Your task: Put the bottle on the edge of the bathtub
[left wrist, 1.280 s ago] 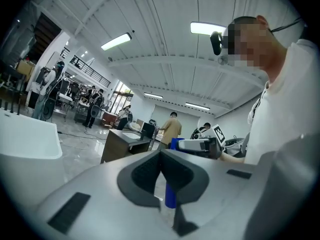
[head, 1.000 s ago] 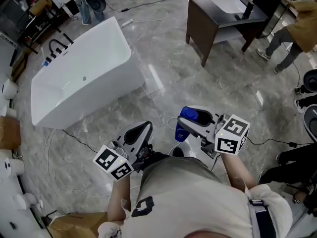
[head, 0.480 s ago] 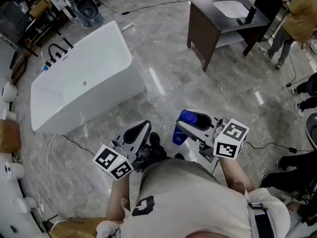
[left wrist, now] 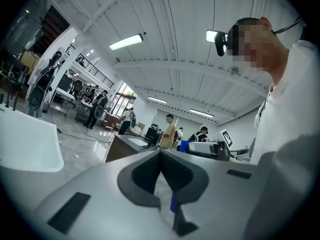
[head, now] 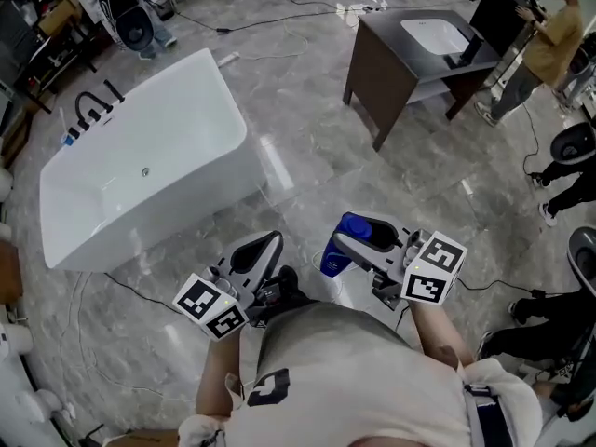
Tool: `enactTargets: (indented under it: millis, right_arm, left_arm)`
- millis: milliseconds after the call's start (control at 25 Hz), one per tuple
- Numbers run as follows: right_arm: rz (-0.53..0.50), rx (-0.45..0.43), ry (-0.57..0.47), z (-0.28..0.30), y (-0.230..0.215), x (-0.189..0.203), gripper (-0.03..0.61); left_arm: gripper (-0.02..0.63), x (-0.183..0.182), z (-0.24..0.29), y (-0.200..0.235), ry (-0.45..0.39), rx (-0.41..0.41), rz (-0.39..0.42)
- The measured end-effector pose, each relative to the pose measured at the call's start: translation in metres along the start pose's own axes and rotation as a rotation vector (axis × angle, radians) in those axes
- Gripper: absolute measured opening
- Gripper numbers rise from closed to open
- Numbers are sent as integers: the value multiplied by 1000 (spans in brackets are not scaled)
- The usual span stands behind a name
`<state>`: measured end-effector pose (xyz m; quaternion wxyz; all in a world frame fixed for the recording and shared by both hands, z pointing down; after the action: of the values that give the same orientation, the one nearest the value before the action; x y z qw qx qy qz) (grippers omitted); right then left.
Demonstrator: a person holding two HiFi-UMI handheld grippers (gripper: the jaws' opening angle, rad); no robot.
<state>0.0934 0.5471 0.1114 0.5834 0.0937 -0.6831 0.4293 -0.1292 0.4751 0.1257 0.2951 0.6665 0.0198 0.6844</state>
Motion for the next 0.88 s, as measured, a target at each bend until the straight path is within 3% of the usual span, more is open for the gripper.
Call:
enactTargets:
  millis: [480,880]
  right_arm:
    - [-55,60,-12,92,-33,-38,164]
    - [-69,18,52,157,-43,-48,163]
  left_arm:
    - [57,-46,-10,101,-34,19,9]
    - [57,-59,-22,150,-25,35,-36]
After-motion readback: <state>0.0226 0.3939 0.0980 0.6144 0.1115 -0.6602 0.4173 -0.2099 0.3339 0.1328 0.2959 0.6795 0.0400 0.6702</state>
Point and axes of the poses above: the fingertips, and each gripper's own axes: z forward along the fingers, y to its left, x out of its underside, the point moved 8 cm from there along -z, backward along the fingers, and after that the axes turned 7 degrees about -x, right-handed, at the moved point
